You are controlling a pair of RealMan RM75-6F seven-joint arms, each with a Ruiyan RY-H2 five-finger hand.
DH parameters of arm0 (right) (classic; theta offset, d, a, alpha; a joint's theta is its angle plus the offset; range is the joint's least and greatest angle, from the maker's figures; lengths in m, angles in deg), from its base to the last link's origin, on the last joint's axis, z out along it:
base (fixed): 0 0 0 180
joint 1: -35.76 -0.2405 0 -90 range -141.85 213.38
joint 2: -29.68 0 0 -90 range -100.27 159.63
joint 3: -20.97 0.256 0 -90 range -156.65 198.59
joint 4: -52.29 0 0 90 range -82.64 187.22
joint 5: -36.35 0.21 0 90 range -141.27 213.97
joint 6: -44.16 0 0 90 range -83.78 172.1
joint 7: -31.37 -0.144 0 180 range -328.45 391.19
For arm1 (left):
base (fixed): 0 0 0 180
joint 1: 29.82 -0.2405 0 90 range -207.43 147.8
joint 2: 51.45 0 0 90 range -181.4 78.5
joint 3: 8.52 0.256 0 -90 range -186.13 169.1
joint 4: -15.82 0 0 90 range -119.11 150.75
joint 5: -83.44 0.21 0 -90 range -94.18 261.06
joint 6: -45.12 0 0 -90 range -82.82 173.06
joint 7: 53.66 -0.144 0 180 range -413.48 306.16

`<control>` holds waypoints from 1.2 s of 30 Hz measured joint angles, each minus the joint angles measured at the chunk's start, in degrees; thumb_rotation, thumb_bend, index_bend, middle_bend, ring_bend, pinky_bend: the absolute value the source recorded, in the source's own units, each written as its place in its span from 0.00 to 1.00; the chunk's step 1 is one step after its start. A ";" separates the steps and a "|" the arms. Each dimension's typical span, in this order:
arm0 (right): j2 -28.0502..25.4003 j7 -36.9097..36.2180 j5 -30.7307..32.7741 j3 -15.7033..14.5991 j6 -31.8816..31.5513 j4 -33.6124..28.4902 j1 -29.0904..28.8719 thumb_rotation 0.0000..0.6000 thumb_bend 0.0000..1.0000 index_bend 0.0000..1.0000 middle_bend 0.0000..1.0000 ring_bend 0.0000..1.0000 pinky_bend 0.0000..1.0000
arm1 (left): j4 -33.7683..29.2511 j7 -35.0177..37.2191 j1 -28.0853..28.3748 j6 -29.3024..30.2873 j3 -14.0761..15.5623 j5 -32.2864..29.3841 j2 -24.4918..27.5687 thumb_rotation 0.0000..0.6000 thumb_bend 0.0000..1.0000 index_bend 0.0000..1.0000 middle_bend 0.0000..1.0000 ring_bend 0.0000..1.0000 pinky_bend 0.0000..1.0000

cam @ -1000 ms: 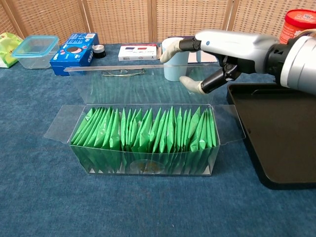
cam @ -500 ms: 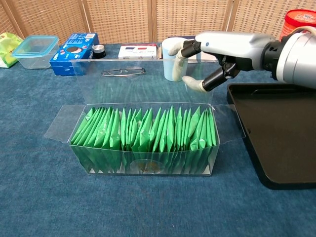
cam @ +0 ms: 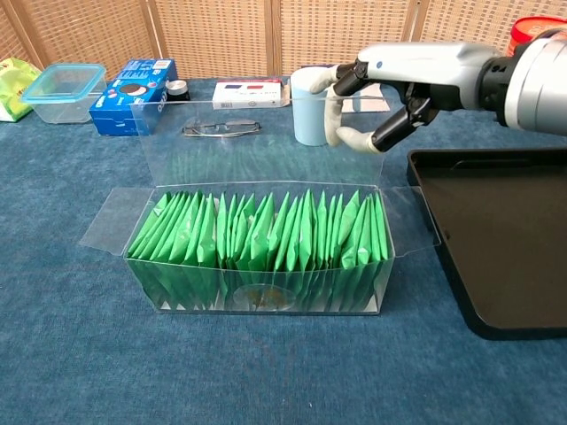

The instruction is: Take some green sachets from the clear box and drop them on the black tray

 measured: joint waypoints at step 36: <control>-6.41 -9.04 7.52 0.73 7.67 0.94 -4.51 0.82 0.61 0.55 0.11 0.01 0.05 | -0.61 -1.85 0.63 -0.74 -0.55 -0.88 -0.33 1.00 0.24 0.14 0.13 0.08 0.24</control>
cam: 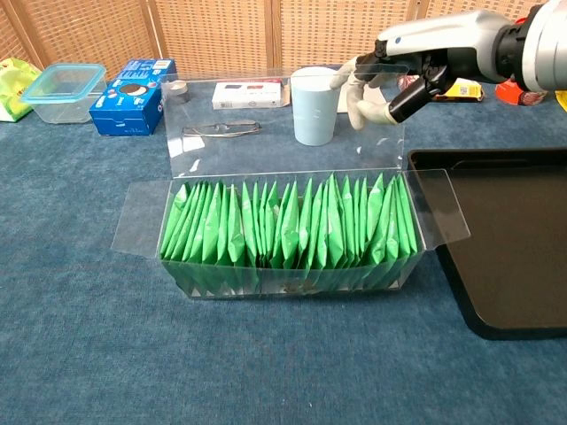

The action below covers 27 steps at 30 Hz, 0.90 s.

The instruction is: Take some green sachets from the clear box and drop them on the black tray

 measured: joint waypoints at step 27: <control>10.54 12.24 6.25 -3.08 -10.88 13.06 -1.47 0.81 0.61 0.13 0.03 0.00 0.05 | 0.53 0.71 -0.78 0.83 0.55 0.48 -0.04 1.00 0.24 0.14 0.13 0.08 0.24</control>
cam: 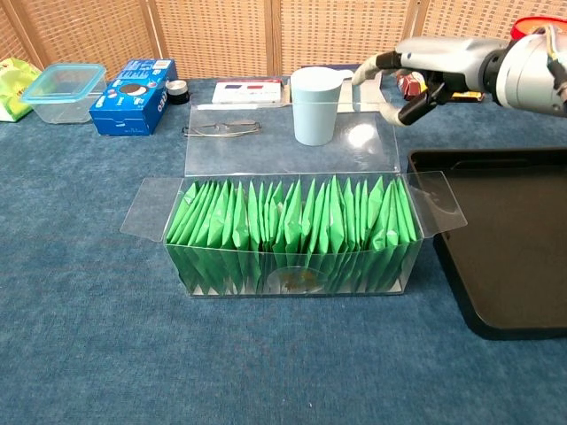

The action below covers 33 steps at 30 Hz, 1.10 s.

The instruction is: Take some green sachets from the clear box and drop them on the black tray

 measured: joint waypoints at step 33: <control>-5.73 -26.11 -38.97 -5.14 -7.06 -4.49 4.69 1.00 0.16 0.34 0.08 0.00 0.07 | -0.77 -0.62 -1.20 2.09 0.10 0.74 0.75 1.00 0.24 0.14 0.13 0.08 0.24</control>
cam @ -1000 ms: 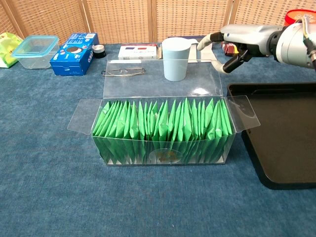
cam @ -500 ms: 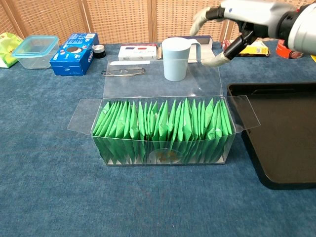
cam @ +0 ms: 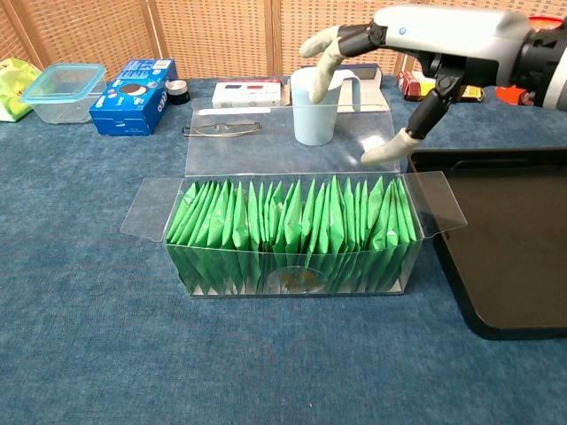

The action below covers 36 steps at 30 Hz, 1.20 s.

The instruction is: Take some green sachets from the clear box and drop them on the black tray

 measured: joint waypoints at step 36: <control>1.67 7.88 -12.34 -4.64 8.13 6.12 -8.87 1.00 0.14 0.38 0.10 0.00 0.07 | 0.71 0.37 -0.29 -0.58 0.35 -0.14 -0.69 1.00 0.24 0.14 0.13 0.08 0.24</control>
